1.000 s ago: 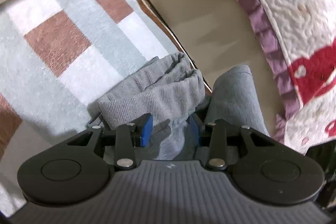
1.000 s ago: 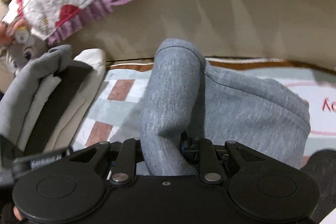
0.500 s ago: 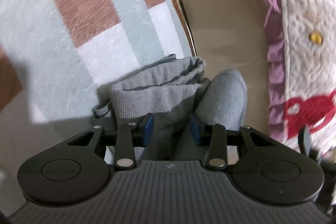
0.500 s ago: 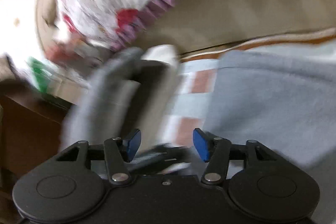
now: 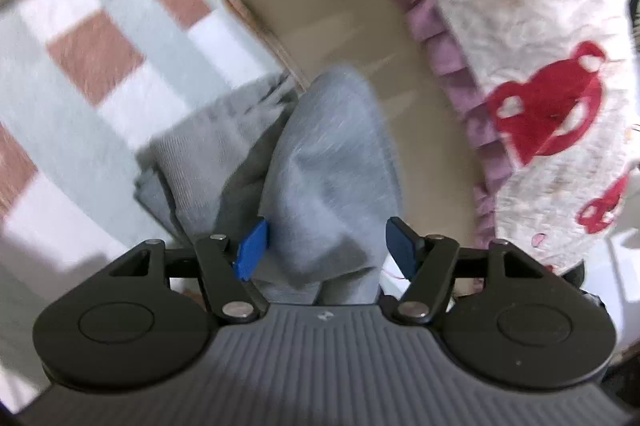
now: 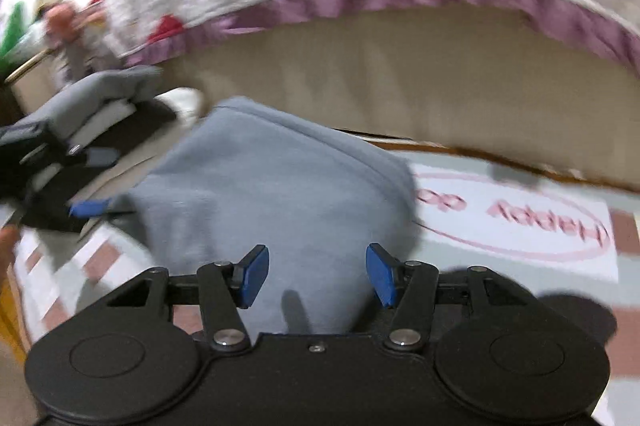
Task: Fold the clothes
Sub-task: 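Grasp the folded grey garment edge with the left gripper while the right gripper grasps the other edge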
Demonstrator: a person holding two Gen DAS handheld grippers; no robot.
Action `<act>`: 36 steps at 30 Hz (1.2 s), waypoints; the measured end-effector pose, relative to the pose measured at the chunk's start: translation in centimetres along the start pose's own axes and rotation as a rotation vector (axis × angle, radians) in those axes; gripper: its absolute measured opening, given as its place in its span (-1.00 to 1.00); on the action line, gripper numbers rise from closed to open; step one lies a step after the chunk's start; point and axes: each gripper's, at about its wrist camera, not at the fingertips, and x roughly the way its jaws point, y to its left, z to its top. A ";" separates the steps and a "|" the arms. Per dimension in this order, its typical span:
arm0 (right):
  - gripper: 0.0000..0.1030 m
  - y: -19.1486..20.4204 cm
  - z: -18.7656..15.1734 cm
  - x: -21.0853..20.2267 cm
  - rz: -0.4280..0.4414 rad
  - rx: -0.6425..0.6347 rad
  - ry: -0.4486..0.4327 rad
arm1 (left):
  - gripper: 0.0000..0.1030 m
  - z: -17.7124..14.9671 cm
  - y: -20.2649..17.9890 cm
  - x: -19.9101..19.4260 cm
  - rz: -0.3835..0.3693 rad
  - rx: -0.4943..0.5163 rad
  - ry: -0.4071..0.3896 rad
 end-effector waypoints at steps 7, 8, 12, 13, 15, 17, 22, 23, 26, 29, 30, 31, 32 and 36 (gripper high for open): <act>0.15 0.4 0.2 1.0 0.058 0.015 -0.053 | -0.64 -0.7 -3.5 1.7 0.219 0.393 -0.092; 0.15 1.0 0.1 0.9 0.053 -0.022 -0.057 | -0.64 -0.7 -4.1 1.2 0.200 0.412 -0.119; 0.16 2.8 -0.7 0.2 0.055 -0.146 -0.072 | -0.63 -0.2 -4.1 2.4 0.283 0.481 -0.123; 0.18 3.2 -0.8 0.3 0.067 -0.161 -0.073 | -0.62 -0.1 -3.3 2.8 0.297 0.446 -0.112; 0.19 4.1 -1.3 1.4 0.073 -0.199 -0.047 | -0.60 0.4 -2.0 3.0 0.278 0.378 -0.104; 0.21 5.3 -2.2 2.8 0.059 -0.259 -0.013 | -0.55 0.7 -1.8 2.5 0.275 0.370 -0.113; 0.24 8.6 -5.3 4.3 0.047 -0.471 0.046 | -0.69 -0.3 -4.4 -0.6 0.351 0.504 -0.267; 0.24 9.1 -5.8 4.3 0.049 -0.512 0.056 | -0.69 -0.8 -5.0 -1.3 0.319 0.538 -0.273; 0.24 9.2 -5.8 4.1 0.071 -0.530 0.077 | -0.68 -1.9 -6.4 -2.5 0.220 0.609 -0.260; 0.23 8.3 -4.7 3.7 0.160 -0.446 0.109 | -0.65 -2.6 -5.7 -0.6 0.279 0.622 -0.150; 0.22 8.0 -4.2 3.3 0.206 -0.411 0.121 | -0.67 -2.7 -5.1 0.2 0.338 0.628 -0.112; 0.15 7.4 -3.4 2.6 0.260 -0.358 0.116 | -0.68 -2.9 -4.6 1.1 0.398 0.633 -0.075; 0.13 6.7 -2.6 1.8 0.290 -0.301 0.092 | -0.71 -2.8 -4.1 1.7 0.423 0.624 -0.061; 0.18 3.7 1.0 0.5 0.191 -0.181 -0.041 | -0.74 -2.5 -3.3 2.2 0.456 0.614 -0.062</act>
